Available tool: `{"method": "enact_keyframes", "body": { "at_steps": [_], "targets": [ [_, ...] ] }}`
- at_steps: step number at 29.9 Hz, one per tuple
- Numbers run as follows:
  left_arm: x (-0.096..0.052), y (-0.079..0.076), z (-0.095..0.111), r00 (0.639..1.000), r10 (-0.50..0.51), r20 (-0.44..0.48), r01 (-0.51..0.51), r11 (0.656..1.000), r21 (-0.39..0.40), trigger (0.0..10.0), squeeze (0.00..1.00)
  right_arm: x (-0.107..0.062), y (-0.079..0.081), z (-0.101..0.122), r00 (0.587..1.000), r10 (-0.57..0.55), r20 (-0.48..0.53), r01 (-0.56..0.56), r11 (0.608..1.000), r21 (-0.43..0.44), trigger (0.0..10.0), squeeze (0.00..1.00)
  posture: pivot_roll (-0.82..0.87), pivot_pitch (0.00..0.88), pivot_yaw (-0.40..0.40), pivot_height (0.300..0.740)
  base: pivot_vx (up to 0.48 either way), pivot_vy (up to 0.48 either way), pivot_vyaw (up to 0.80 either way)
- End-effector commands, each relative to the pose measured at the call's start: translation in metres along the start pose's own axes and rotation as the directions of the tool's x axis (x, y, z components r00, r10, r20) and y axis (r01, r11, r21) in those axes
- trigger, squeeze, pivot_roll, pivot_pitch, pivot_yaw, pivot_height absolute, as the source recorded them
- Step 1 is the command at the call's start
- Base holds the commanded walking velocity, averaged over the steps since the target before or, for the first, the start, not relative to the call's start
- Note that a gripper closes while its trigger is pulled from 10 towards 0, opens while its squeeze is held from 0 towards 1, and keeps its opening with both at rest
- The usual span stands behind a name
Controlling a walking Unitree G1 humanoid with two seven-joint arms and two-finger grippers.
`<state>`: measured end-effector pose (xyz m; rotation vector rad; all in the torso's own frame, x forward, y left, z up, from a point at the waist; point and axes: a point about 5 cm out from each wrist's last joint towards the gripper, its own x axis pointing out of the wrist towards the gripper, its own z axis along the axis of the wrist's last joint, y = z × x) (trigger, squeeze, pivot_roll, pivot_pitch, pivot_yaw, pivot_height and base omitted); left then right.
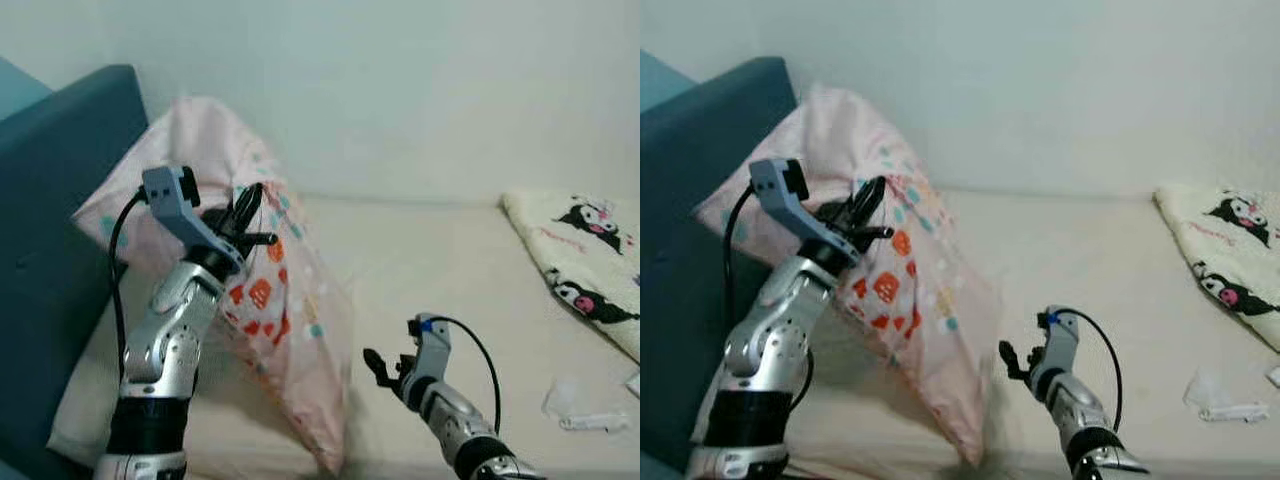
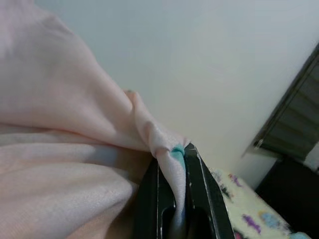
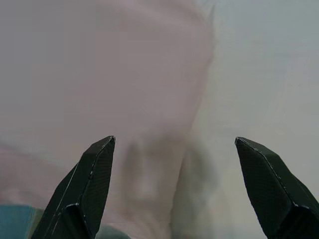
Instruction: Clean up the room
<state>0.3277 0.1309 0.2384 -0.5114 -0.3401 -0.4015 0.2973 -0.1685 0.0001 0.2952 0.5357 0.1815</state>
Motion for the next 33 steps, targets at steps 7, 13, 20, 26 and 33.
{"method": "enact_keyframes", "body": {
  "at_steps": [7,13,20,26,33],
  "targets": [
    [0.035,-0.02,0.021,0.992,0.048,0.116,-0.031,0.989,-0.144,10.0,0.0,0.004,0.025,-0.011,0.974,0.206,-0.093,-0.202,0.978,0.051,10.0,0.0,-0.04,0.007,-0.014,0.74,0.0,0.0,0.0],
    [0.045,-0.043,0.022,0.993,-0.023,0.113,0.044,0.98,-0.196,10.0,0.0,0.003,0.04,-0.019,0.916,0.345,-0.205,-0.354,0.935,-0.004,10.0,0.0,-0.04,0.006,-0.014,0.74,0.0,0.0,0.0],
    [0.063,-0.084,0.005,0.986,-0.162,0.047,0.168,0.961,-0.218,10.0,0.0,0.009,0.054,-0.008,0.893,0.401,-0.205,-0.41,0.912,-0.001,10.0,0.0,-0.05,0.003,-0.008,0.74,0.0,0.0,0.0],
    [0.08,-0.088,0.006,0.993,-0.108,0.048,0.116,0.968,-0.222,10.0,0.0,0.007,0.062,-0.01,0.855,0.466,-0.227,-0.469,0.882,0.044,10.0,0.0,-0.06,0.005,0.001,0.74,0.0,0.0,0.0],
    [0.103,-0.099,0.035,0.991,-0.057,0.119,0.093,0.944,-0.316,10.0,0.0,-0.002,0.065,-0.03,0.756,0.504,-0.418,-0.575,0.817,-0.055,10.0,0.0,-0.06,0.011,-0.001,0.74,0.0,0.0,0.0]
  ]
}}
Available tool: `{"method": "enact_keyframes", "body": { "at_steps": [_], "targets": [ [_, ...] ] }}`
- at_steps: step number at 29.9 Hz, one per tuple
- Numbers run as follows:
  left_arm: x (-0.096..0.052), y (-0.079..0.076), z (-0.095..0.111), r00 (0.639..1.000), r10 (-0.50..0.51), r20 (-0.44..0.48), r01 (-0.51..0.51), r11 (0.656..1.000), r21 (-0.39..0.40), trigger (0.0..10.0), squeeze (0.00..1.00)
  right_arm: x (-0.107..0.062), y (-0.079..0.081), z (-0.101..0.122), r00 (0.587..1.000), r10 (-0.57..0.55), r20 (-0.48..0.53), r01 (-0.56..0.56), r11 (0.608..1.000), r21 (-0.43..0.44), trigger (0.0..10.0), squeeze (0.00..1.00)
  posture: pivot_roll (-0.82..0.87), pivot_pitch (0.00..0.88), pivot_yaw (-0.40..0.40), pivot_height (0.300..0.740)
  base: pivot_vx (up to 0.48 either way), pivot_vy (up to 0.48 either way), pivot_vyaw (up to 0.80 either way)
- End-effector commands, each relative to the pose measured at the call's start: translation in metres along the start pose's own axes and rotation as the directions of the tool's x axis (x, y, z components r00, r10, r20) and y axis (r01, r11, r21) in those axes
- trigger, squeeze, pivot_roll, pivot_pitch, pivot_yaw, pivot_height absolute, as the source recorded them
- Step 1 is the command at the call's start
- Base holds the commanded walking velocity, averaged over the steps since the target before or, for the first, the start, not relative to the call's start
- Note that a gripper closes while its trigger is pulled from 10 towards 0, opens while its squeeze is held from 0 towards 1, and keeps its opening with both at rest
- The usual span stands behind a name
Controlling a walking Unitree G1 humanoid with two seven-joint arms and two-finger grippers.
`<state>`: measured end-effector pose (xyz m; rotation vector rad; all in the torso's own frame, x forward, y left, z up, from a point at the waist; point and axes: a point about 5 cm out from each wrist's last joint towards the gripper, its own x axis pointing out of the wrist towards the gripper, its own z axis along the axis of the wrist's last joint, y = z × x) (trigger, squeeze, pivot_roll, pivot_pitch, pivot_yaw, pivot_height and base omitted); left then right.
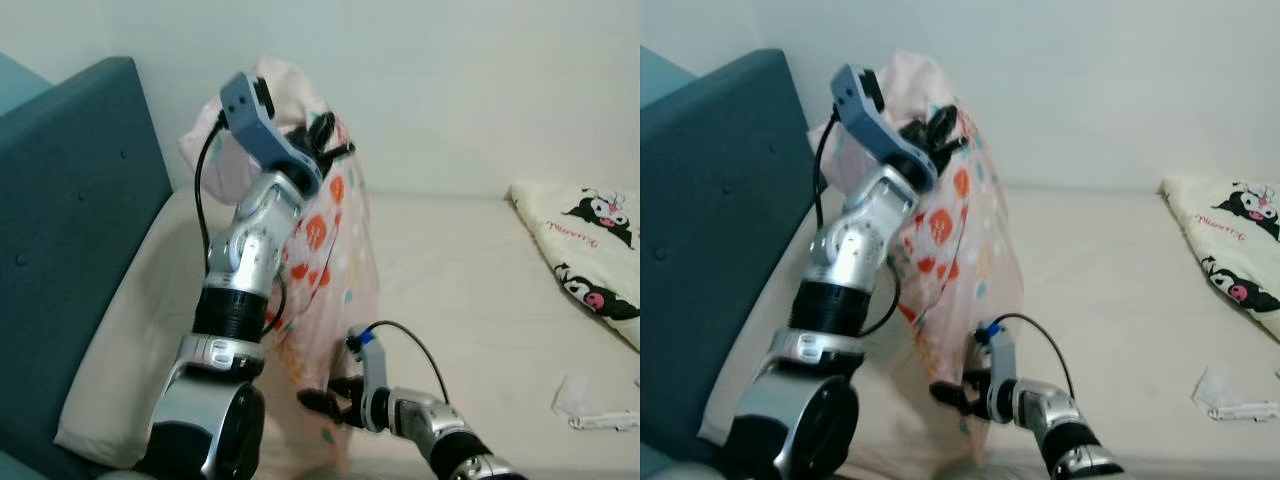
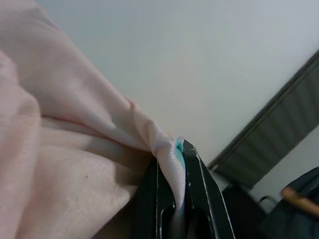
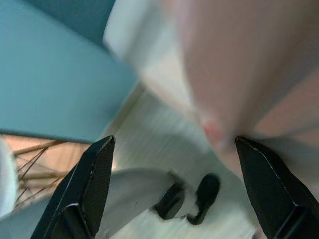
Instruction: Clean up the room
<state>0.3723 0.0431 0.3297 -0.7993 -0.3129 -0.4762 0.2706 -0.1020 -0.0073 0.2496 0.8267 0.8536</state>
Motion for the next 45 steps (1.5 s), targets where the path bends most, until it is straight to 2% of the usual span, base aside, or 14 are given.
{"method": "enact_keyframes", "body": {
  "at_steps": [1,7,9,11,18,19,22,23,27,29,36,40,42,45],
  "targets": [
    [0.004,-0.018,0.014,0.995,-0.061,0.083,0.065,0.997,-0.04,10.0,0.0,0.0,0.003,0.007,1.0,0.028,0.0,-0.028,0.999,-0.033,10.0,0.0,-0.06,0.011,-0.002,0.74,0.0,0.0,0.0],
    [0.003,-0.032,0.016,0.992,-0.087,0.095,0.096,0.99,-0.099,10.0,0.0,0.005,0.011,0.014,0.997,0.078,-0.013,-0.079,0.989,-0.127,10.0,0.0,-0.05,0.015,-0.011,0.74,0.0,0.0,0.0],
    [0.0,-0.03,0.021,0.99,-0.081,0.116,0.092,0.991,-0.092,10.0,0.0,0.0,-0.003,0.022,0.996,-0.077,0.037,0.082,0.986,-0.145,10.0,0.0,-0.04,0.021,-0.019,0.74,0.0,0.0,0.0],
    [-0.007,-0.009,0.033,0.987,-0.022,0.158,0.027,0.999,-0.027,10.0,0.0,-0.02,-0.03,0.038,0.935,-0.328,0.133,0.345,0.928,-0.14,10.0,0.0,-0.03,0.021,-0.02,0.74,0.0,0.0,0.0],
    [-0.028,0.049,0.046,0.97,0.14,0.198,-0.171,0.974,0.147,10.0,0.0,-0.049,-0.053,0.053,0.873,-0.448,0.195,0.475,0.87,-0.129,10.0,0.0,-0.03,0.031,-0.027,0.74,0.0,0.0,0.0],
    [-0.053,0.096,0.055,0.931,0.287,0.226,-0.336,0.917,0.216,10.0,0.0,-0.067,-0.064,0.061,0.838,-0.496,0.226,0.531,0.837,-0.131,10.0,0.0,-0.02,0.038,-0.036,0.74,0.0,0.0,0.0],
    [-0.087,0.141,0.063,0.864,0.435,0.252,-0.493,0.832,0.254,10.0,0.0,-0.085,-0.074,0.068,0.803,-0.54,0.252,0.579,0.806,-0.121,10.0,0.0,-0.02,0.042,-0.044,0.74,0.0,0.0,0.0],
    [-0.163,0.206,0.066,0.707,0.645,0.289,-0.704,0.606,0.369,10.0,0.0,-0.107,-0.086,0.076,0.752,-0.596,0.282,0.644,0.755,-0.121,10.0,0.0,-0.01,0.052,-0.055,0.74,0.0,0.0,0.0],
    [-0.203,0.227,0.054,0.627,0.727,0.28,-0.758,0.485,0.436,10.0,0.0,-0.109,-0.088,0.077,0.733,-0.616,0.289,0.666,0.737,-0.119,10.0,0.0,-0.01,0.054,-0.055,0.74,0.0,0.0,0.0],
    [-0.255,0.246,0.019,0.506,0.833,0.223,-0.786,0.338,0.518,10.0,0.0,-0.1,-0.084,0.073,0.739,-0.61,0.287,0.659,0.741,-0.124,10.0,0.0,-0.02,0.058,-0.05,0.74,0.0,0.0,0.0],
    [-0.321,0.256,-0.013,0.338,0.929,0.152,-0.779,0.185,0.6,10.0,0.0,-0.085,-0.077,0.062,0.761,-0.59,0.269,0.635,0.762,-0.126,10.0,0.0,-0.01,0.06,-0.05,0.74,0.0,0.0,0.0],
    [-0.336,0.256,-0.019,0.321,0.941,0.109,-0.742,0.178,0.646,10.0,0.0,-0.078,-0.074,0.057,0.772,-0.581,0.256,0.622,0.774,-0.119,10.0,0.0,-0.01,0.058,-0.049,0.74,0.0,0.0,0.0],
    [-0.335,0.254,-0.028,0.357,0.934,0.021,-0.678,0.244,0.693,10.0,0.0,-0.077,-0.073,0.057,0.775,-0.578,0.257,0.619,0.776,-0.121,10.0,0.0,-0.01,0.056,-0.044,0.74,0.0,0.0,0.0],
    [-0.337,0.242,-0.065,0.419,0.842,-0.34,-0.447,0.518,0.73,10.0,0.0,-0.074,-0.072,0.058,0.775,-0.575,0.262,0.617,0.778,-0.117,10.0,0.0,-0.01,0.058,-0.04,0.74,0.0,0.0,0.0]
  ]
}}
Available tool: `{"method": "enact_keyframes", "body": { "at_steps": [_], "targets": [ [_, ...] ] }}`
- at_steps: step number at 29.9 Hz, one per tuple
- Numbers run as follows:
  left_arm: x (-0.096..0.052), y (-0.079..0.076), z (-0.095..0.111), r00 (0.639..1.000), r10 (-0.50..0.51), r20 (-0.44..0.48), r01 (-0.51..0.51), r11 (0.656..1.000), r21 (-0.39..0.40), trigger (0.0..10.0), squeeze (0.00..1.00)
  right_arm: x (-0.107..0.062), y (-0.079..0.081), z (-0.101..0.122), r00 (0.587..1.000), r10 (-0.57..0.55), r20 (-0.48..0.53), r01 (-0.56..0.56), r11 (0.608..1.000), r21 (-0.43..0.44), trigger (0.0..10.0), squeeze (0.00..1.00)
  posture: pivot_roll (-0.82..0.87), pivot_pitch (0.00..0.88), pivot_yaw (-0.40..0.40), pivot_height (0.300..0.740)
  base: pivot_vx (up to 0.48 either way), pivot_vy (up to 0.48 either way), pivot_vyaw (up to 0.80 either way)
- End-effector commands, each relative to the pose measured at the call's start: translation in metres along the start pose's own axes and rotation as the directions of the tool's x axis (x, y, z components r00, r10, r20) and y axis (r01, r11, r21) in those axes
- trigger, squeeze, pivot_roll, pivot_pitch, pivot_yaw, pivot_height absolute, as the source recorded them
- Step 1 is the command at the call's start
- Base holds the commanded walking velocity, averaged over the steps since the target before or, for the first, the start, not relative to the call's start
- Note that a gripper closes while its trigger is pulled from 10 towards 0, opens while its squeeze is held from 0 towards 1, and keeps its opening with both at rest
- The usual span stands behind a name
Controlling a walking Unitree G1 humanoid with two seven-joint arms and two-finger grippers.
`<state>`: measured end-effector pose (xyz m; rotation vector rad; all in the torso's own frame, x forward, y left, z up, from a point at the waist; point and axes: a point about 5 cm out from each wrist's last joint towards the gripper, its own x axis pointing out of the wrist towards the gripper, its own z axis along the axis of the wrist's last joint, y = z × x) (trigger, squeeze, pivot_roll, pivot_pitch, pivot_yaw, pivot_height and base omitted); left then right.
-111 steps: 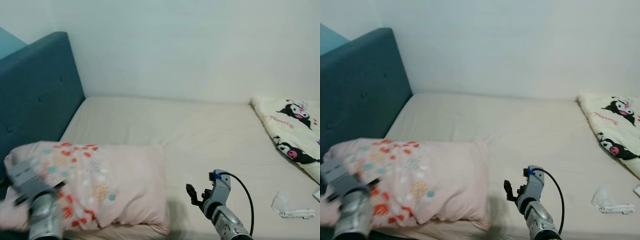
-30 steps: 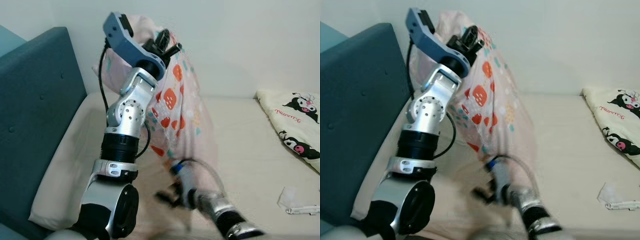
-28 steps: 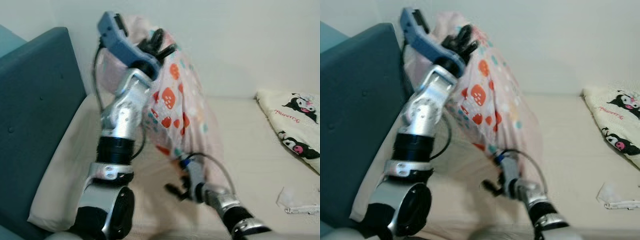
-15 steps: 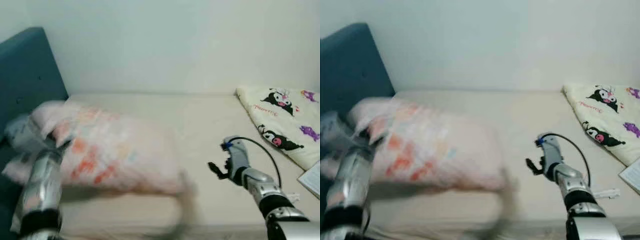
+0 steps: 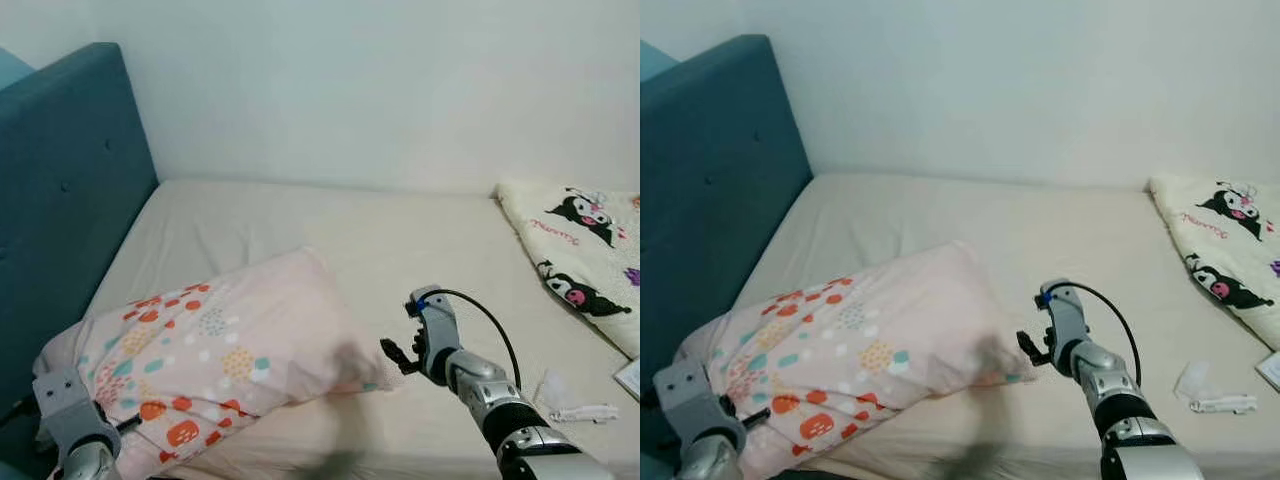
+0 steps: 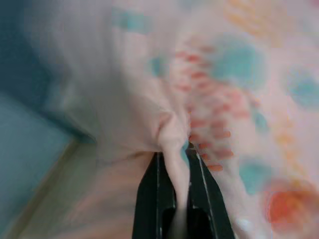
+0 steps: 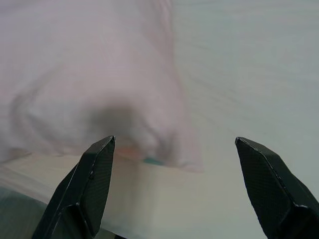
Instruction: Clean up the room
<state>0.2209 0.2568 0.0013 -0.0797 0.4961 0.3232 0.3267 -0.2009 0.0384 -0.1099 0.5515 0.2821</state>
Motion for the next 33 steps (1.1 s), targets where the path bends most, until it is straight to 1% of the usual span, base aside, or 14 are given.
{"method": "enact_keyframes", "body": {
  "at_steps": [1,4,7,8,9,12,15,19,24,25,26,27,31,33],
  "targets": [
    [-0.02,-0.044,-0.02,0.892,-0.424,-0.156,0.439,0.895,0.078,10.0,0.0,0.001,0.003,-0.002,1.0,0.0,-0.002,0.0,1.0,0.011,10.0,0.0,-0.01,0.058,-0.041,0.74,0.0,0.0,0.0],
    [-0.027,-0.052,-0.021,0.847,-0.503,-0.173,0.521,0.85,0.08,10.0,0.0,0.001,0.003,-0.002,1.0,-0.001,-0.002,0.001,1.0,0.012,10.0,0.0,-0.01,0.059,-0.045,0.74,0.0,0.0,0.0],
    [-0.063,-0.082,-0.006,0.584,-0.788,-0.195,0.808,0.586,0.053,10.0,0.0,0.001,0.003,-0.004,1.0,-0.007,-0.005,0.007,1.0,0.021,10.0,0.0,-0.01,0.059,-0.049,0.74,0.0,0.0,0.0],
    [-0.063,-0.082,-0.006,0.584,-0.788,-0.195,0.808,0.586,0.053,10.0,0.0,0.001,0.003,-0.004,1.0,-0.007,-0.005,0.007,1.0,0.021,10.0,0.0,-0.01,0.059,-0.049,0.74,0.0,0.0,0.0],
    [-0.08,-0.098,0.005,0.449,-0.871,-0.199,0.891,0.454,0.024,10.0,0.0,0.002,0.004,-0.004,1.0,-0.009,-0.005,0.009,1.0,0.024,10.0,0.0,-0.01,0.056,-0.046,0.74,0.0,0.0,0.0],
    [-0.083,-0.101,0.008,0.42,-0.886,-0.198,0.905,0.424,0.021,10.0,0.0,0.002,0.004,-0.004,1.0,-0.01,-0.005,0.01,1.0,0.025,10.0,0.0,-0.01,0.056,-0.046,0.74,0.0,0.0,0.0],
    [-0.087,-0.117,0.022,0.355,-0.925,-0.136,0.93,0.364,-0.046,10.0,0.0,0.002,0.005,-0.002,1.0,-0.012,0.001,0.011,0.999,0.03,10.0,0.0,-0.02,0.053,-0.043,0.74,0.0,0.0,0.0],
    [-0.091,-0.157,0.046,0.285,-0.958,0.02,0.943,0.277,-0.186,10.0,0.0,0.003,0.005,-0.002,1.0,-0.022,0.006,0.022,0.999,0.042,10.0,0.0,-0.03,0.052,-0.043,0.74,0.0,0.0,0.0],
    [-0.094,-0.169,0.038,0.263,-0.964,-0.033,0.947,0.264,-0.185,10.0,0.0,0.003,0.007,-0.003,1.0,-0.026,0.007,0.025,0.998,0.049,10.0,0.0,-0.04,0.051,-0.038,0.74,0.0,0.0,0.0],
    [-0.093,-0.169,0.035,0.276,-0.959,-0.066,0.944,0.283,-0.168,10.0,0.65,0.003,0.008,-0.003,1.0,-0.027,0.007,0.026,0.998,0.052,10.0,0.0,-0.04,0.051,-0.039,0.74,0.0,0.0,0.0],
    [-0.093,-0.169,0.035,0.276,-0.959,-0.066,0.944,0.283,-0.168,10.0,0.65,0.003,0.008,-0.003,1.0,-0.027,0.007,0.026,0.998,0.052,10.0,0.0,-0.04,0.051,-0.039,0.74,0.0,0.0,0.0],
    [-0.088,-0.168,0.033,0.31,-0.945,-0.108,0.938,0.322,-0.128,10.0,1.0,0.003,0.008,-0.004,1.0,-0.028,0.008,0.027,0.998,0.054,10.0,0.0,-0.04,0.051,-0.039,0.74,0.0,0.0,0.0],
    [-0.074,-0.154,0.031,0.388,-0.902,-0.192,0.917,0.398,-0.019,10.0,1.0,0.003,0.009,-0.005,1.0,-0.029,0.008,0.029,0.998,0.062,10.0,0.0,-0.04,0.052,-0.039,0.74,0.0,0.0,0.0],
    [-0.071,-0.149,0.03,0.403,-0.888,-0.222,0.912,0.41,0.014,10.0,1.0,0.003,0.009,-0.006,0.999,-0.031,0.008,0.03,0.997,0.066,10.0,0.0,-0.04,0.052,-0.039,0.74,0.0,0.0,0.0]
  ]
}}
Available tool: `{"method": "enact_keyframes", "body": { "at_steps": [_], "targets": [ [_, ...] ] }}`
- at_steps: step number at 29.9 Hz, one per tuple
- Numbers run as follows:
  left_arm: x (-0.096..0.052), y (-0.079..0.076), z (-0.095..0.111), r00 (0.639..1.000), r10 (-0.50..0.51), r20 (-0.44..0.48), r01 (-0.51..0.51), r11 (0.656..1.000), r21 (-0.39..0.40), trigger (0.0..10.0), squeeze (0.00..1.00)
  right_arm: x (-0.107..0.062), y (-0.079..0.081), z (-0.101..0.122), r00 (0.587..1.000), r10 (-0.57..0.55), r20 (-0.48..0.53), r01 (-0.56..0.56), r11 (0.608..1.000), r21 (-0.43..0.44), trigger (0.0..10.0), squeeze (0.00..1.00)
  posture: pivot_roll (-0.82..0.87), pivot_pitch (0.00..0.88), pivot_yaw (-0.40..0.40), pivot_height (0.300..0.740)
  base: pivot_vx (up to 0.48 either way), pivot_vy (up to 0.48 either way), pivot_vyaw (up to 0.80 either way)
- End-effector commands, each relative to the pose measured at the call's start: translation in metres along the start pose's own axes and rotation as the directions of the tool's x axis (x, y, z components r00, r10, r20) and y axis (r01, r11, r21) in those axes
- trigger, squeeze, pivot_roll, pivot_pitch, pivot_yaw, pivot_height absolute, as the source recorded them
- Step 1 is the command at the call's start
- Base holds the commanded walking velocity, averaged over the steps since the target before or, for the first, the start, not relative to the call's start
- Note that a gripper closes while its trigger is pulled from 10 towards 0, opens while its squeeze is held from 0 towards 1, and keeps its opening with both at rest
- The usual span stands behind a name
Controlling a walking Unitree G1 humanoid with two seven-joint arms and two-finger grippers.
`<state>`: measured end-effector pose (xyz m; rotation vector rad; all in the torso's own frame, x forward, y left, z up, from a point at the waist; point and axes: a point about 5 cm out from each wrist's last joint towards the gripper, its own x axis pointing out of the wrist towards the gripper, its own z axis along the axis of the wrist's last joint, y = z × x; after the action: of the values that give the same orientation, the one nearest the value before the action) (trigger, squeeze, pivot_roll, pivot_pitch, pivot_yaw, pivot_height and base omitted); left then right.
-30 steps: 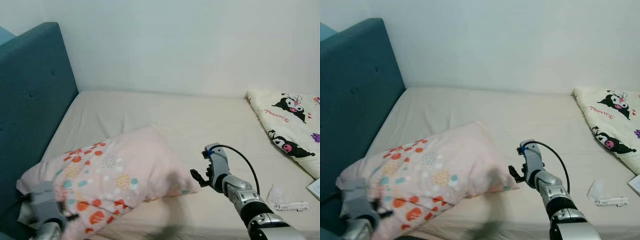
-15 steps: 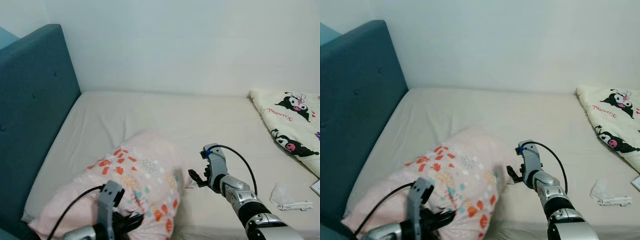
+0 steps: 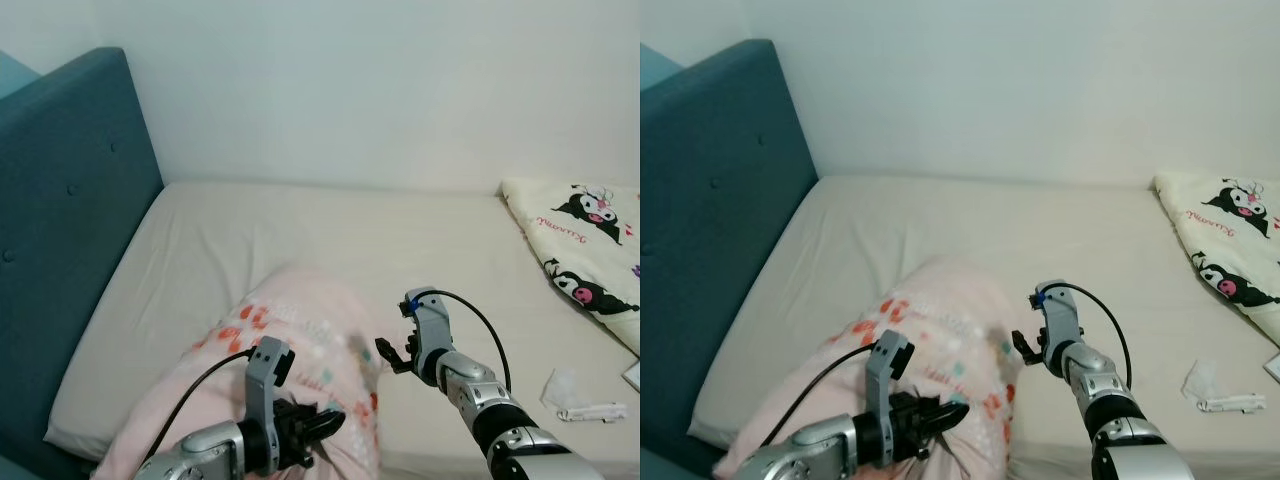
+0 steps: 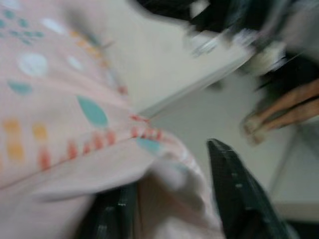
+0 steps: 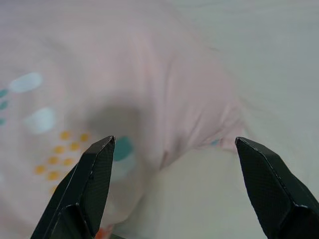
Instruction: Clean up the room
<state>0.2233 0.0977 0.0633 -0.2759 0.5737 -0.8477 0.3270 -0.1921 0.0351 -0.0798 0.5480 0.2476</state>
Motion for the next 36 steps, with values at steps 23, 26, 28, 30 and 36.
{"method": "enact_keyframes", "body": {
  "at_steps": [23,26,28,30,36],
  "targets": [
    [-0.061,0.011,0.061,0.994,-0.109,0.024,0.094,0.938,0.333,10.0,0.0,-0.003,-0.01,0.0,0.994,-0.098,0.052,0.09,0.986,0.143,10.0,1.0,-0.05,0.048,-0.046,0.74,0.0,0.0,0.0],
    [-0.063,0.01,0.075,0.981,-0.141,0.135,0.093,0.946,0.311,10.0,0.0,-0.003,-0.01,-0.001,0.993,-0.114,0.04,0.107,0.984,0.145,10.0,0.0,-0.04,0.045,-0.046,0.74,0.0,0.0,0.0],
    [-0.062,0.018,0.085,0.959,-0.1,0.263,0.033,0.968,0.248,10.0,0.0,-0.002,-0.009,0.001,0.993,-0.102,0.06,0.09,0.981,0.169,10.0,0.0,-0.05,0.039,-0.045,0.74,0.0,0.0,0.0],
    [-0.06,0.023,0.089,0.949,-0.065,0.31,-0.004,0.977,0.215,10.0,0.0,-0.002,-0.009,0.002,0.993,-0.098,0.067,0.086,0.981,0.173,10.0,0.0,-0.05,0.039,-0.045,0.74,0.0,0.0,0.0],
    [-0.05,0.04,0.086,0.925,0.088,0.371,-0.131,0.987,0.093,10.0,0.0,-0.002,-0.006,0.003,0.994,-0.079,0.078,0.064,0.982,0.178,10.0,0.0,-0.05,0.033,-0.051,0.74,0.0,0.0,0.0]
  ]
}}
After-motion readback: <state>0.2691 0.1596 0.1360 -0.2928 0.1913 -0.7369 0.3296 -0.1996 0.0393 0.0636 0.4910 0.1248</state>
